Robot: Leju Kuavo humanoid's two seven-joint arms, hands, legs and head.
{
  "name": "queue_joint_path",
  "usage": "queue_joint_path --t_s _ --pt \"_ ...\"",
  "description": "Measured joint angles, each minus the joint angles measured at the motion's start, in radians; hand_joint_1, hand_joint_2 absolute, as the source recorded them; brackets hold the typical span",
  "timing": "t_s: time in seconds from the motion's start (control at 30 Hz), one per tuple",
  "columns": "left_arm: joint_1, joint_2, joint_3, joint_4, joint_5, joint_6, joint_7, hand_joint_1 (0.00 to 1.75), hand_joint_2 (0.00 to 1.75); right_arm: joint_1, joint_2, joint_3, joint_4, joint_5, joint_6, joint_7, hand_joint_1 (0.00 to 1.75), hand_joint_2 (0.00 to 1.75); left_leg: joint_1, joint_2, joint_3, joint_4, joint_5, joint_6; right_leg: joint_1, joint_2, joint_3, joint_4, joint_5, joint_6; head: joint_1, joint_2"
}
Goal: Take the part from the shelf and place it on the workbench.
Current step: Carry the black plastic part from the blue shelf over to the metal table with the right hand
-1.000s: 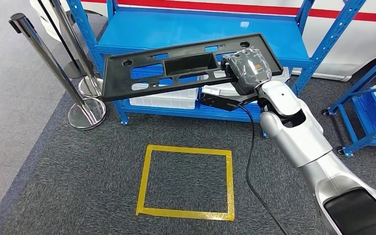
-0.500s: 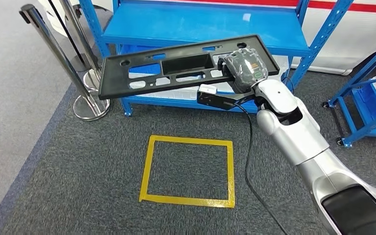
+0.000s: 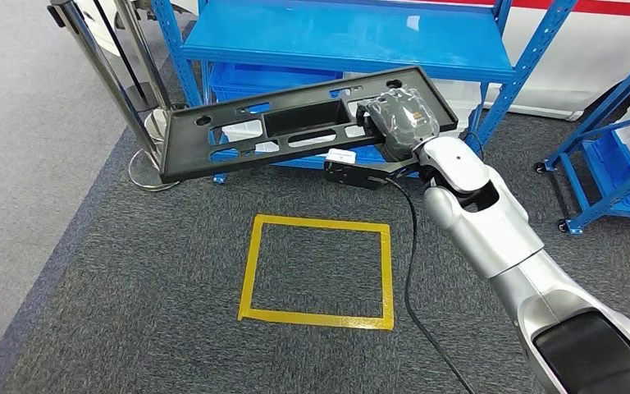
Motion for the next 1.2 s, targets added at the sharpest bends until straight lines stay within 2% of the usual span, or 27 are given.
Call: queue_joint_path --t_s 0.07,0.1,0.13,0.17,0.23,0.27,0.3,0.33,0.37,0.4,0.47,0.5,0.57,0.63,0.7,0.73,0.77,0.8,0.83,0.87,0.93,0.97,1.0,1.07,1.1,1.13,1.2 --pt "0.001 -0.001 0.001 0.000 -0.002 0.000 0.001 0.00 1.75 -0.003 0.006 0.001 0.001 -0.004 0.004 -0.004 1.68 1.75 0.003 0.001 -0.002 -0.010 0.013 -0.013 0.000 -0.003 -0.003 -0.018 0.016 -0.006 0.000 0.000" --pt "0.001 -0.002 0.002 0.000 -0.003 0.000 0.001 0.00 1.75 -0.004 0.009 0.001 0.002 -0.007 0.008 -0.006 1.68 1.75 0.003 0.000 -0.006 -0.004 0.002 -0.018 -0.002 -0.006 -0.005 -0.027 0.026 -0.012 0.000 0.000" --pt "0.003 -0.002 0.003 0.000 -0.005 0.000 0.001 0.00 1.75 -0.005 0.013 0.002 0.003 -0.010 0.012 -0.008 1.68 1.75 0.003 0.000 -0.014 0.018 -0.026 -0.024 -0.006 -0.010 -0.009 -0.035 0.038 -0.018 0.000 0.000" --pt "0.004 -0.001 0.005 0.000 -0.007 0.000 0.002 0.00 1.75 -0.005 0.018 0.003 0.005 -0.012 0.016 -0.010 1.68 1.75 0.004 0.000 -0.027 0.062 -0.068 -0.029 -0.010 -0.014 -0.014 -0.040 0.048 -0.022 0.000 0.000" --pt "0.005 -0.001 0.007 0.000 -0.011 0.001 0.002 0.00 1.75 -0.006 0.026 0.005 0.009 -0.016 0.018 -0.011 1.68 1.75 0.007 0.000 -0.060 0.187 -0.147 -0.040 -0.010 -0.020 -0.030 -0.037 0.060 -0.025 0.000 0.000" --pt "0.005 -0.001 0.007 0.000 -0.012 0.000 0.002 0.00 1.75 -0.005 0.030 0.006 0.010 -0.017 0.019 -0.011 1.68 1.75 0.009 0.000 -0.070 0.239 -0.159 -0.045 -0.010 -0.024 -0.039 -0.033 0.064 -0.023 0.000 0.000" --pt "0.005 -0.001 0.007 0.000 -0.012 0.000 0.002 0.00 1.75 -0.005 0.033 0.008 0.012 -0.018 0.020 -0.012 1.68 1.75 0.012 0.001 -0.066 0.261 -0.149 -0.051 -0.012 -0.029 -0.048 -0.028 0.067 -0.022 0.000 0.000" --pt "0.005 -0.001 0.007 0.000 -0.013 0.001 0.002 0.00 1.75 -0.005 0.035 0.010 0.013 -0.018 0.020 -0.012 1.68 1.75 0.014 0.003 -0.044 0.245 -0.125 -0.055 -0.013 -0.035 -0.058 -0.020 0.068 -0.020 0.000 0.000" --pt "0.004 0.000 0.008 0.000 -0.014 0.001 0.002 0.00 1.75 -0.005 0.036 0.013 0.014 -0.018 0.021 -0.012 1.68 1.75 0.017 0.010 -0.007 0.197 -0.098 -0.060 -0.016 -0.042 -0.067 -0.010 0.068 -0.017 0.000 0.000" --pt "0.003 0.000 0.008 0.000 -0.016 0.001 0.002 0.00 1.75 -0.005 0.037 0.015 0.015 -0.018 0.022 -0.012 1.68 1.75 0.016 0.025 0.037 0.133 -0.086 -0.063 -0.016 -0.049 -0.075 0.001 0.066 -0.013 0.000 0.000" --pt "0.000 0.002 0.008 0.000 -0.020 0.001 0.002 0.00 1.75 -0.006 0.041 0.017 0.015 -0.018 0.023 -0.011 1.68 1.75 0.008 0.050 0.094 0.038 -0.091 -0.056 -0.012 -0.062 -0.087 0.019 0.062 -0.002 0.000 0.000" --pt "-0.002 0.003 0.008 0.000 -0.023 0.000 0.002 0.00 1.75 -0.006 0.043 0.018 0.015 -0.018 0.023 -0.011 1.68 1.75 0.003 0.054 0.100 0.020 -0.100 -0.047 -0.010 -0.070 -0.090 0.025 0.062 0.003 0.000 0.000" --pt "-0.002 0.003 0.008 0.000 -0.027 0.000 0.002 0.00 1.75 -0.007 0.049 0.022 0.015 -0.018 0.023 -0.011 1.68 1.75 0.005 0.039 0.092 0.013 -0.097 -0.025 -0.009 -0.081 -0.093 0.030 0.061 0.012 0.000 0.000" --pt "-0.001 0.003 0.008 0.000 -0.029 0.000 0.002 0.00 1.75 -0.007 0.052 0.025 0.016 -0.018 0.023 -0.011 1.68 1.75 0.008 0.022 0.085 0.008 -0.087 -0.004 -0.013 -0.053 -0.108 0.063 0.029 0.021 0.000 0.000" --pt "-0.004 0.003 0.008 0.000 -0.029 0.000 0.002 0.00 1.75 -0.007 0.053 0.028 0.016 -0.018 0.023 -0.012 1.68 1.75 0.007 0.005 0.073 0.006 -0.076 0.010 -0.016 -0.011 -0.152 0.168 -0.040 0.026 0.000 0.000" --pt "-0.006 0.003 0.008 0.000 -0.029 0.000 0.002 0.00 1.75 -0.007 0.053 0.030 0.017 -0.018 0.024 -0.012 1.68 1.75 0.006 -0.005 0.067 0.007 -0.071 0.014 -0.016 -0.003 -0.179 0.233 -0.072 0.026 0.000 0.000" --pt "-0.006 0.002 0.008 0.000 -0.030 0.000 0.002 0.00 1.75 -0.006 0.053 0.032 0.018 -0.018 0.024 -0.012 1.68 1.75 0.005 -0.016 0.062 0.007 -0.067 0.016 -0.016 0.000 -0.197 0.280 -0.088 0.025 0.000 0.000" --pt "-0.006 0.002 0.008 0.000 -0.031 0.000 0.002 0.00 1.75 -0.005 0.054 0.034 0.019 -0.018 0.025 -0.012 1.68 1.75 0.004 -0.028 0.058 0.007 -0.063 0.016 -0.016 0.001 -0.202 0.298 -0.087 0.023 0.000 0.000" --pt "-0.005 0.002 0.009 0.000 -0.032 0.000 0.002 0.00 1.75 -0.004 0.054 0.036 0.021 -0.019 0.026 -0.013 1.68 1.75 0.003 -0.040 0.055 0.007 -0.060 0.016 -0.015 0.002 -0.189 0.281 -0.068 0.019 0.000 0.000" --pt "-0.005 0.002 0.009 0.000 -0.034 0.000 0.002 0.00 1.75 -0.005 0.055 0.038 0.021 -0.019 0.027 -0.013 1.68 1.75 0.002 -0.052 0.053 0.007 -0.056 0.014 -0.014 0.010 -0.158 0.226 -0.034 0.012 0.000 0.000" --pt "-0.006 0.000 0.009 0.000 -0.039 0.000 0.002 0.00 1.75 -0.009 0.058 0.040 0.022 -0.019 0.028 -0.013 1.68 1.75 0.001 -0.074 0.047 0.007 -0.049 0.008 -0.012 0.054 -0.091 0.097 0.023 -0.006 0.000 0.000" --pt "-0.007 0.000 0.009 0.000 -0.045 -0.001 0.002 0.00 1.75 -0.011 0.060 0.041 0.022 -0.019 0.029 -0.013 1.68 1.75 0.004 -0.085 0.042 0.007 -0.044 0.002 -0.011 0.074 -0.071 0.052 0.039 -0.013 0.000 0.000" --pt "-0.008 0.000 0.009 0.000 -0.051 -0.001 0.001 0.00 1.75 -0.013 0.063 0.042 0.022 -0.020 0.029 -0.013 1.68 1.75 0.008 -0.094 0.036 0.006 -0.038 -0.005 -0.009 0.085 -0.066 0.035 0.042 -0.016 0.000 0.000" --pt "-0.009 0.001 0.009 0.000 -0.072 -0.003 -0.002 0.00 1.75 -0.016 0.076 0.047 0.022 -0.020 0.031 -0.012 1.68 1.75 0.013 -0.111 0.027 0.002 -0.028 -0.020 -0.008 0.069 -0.064 0.019 0.048 -0.015 0.000 0.000" --pt "-0.009 0.003 0.009 0.000 -0.087 -0.004 -0.006 0.00 1.75 -0.016 0.086 0.050 0.022 -0.020 0.034 -0.012 1.68 1.75 0.011 -0.105 0.022 0.004 -0.030 -0.026 -0.011 0.057 -0.062 0.009 0.053 -0.015 0.000 0.000" --pt "-0.010 0.008 0.008 0.000 -0.107 -0.007 -0.011 0.00 1.75 -0.016 0.100 0.055 0.022 -0.019 0.037 -0.012 1.68 1.75 0.010 -0.088 0.013 0.020 -0.043 -0.031 -0.014 0.044 -0.060 -0.001 0.058 -0.017 0.000 0.000" --pt "-0.020 0.024 0.002 0.000 -0.157 -0.013 -0.026 0.00 1.75 -0.015 0.135 0.068 0.024 -0.017 0.042 -0.012 1.68 1.75 0.009 -0.038 -0.023 0.104 -0.098 -0.039 -0.016 0.019 -0.061 -0.010 0.066 -0.020 0.000 0.000"
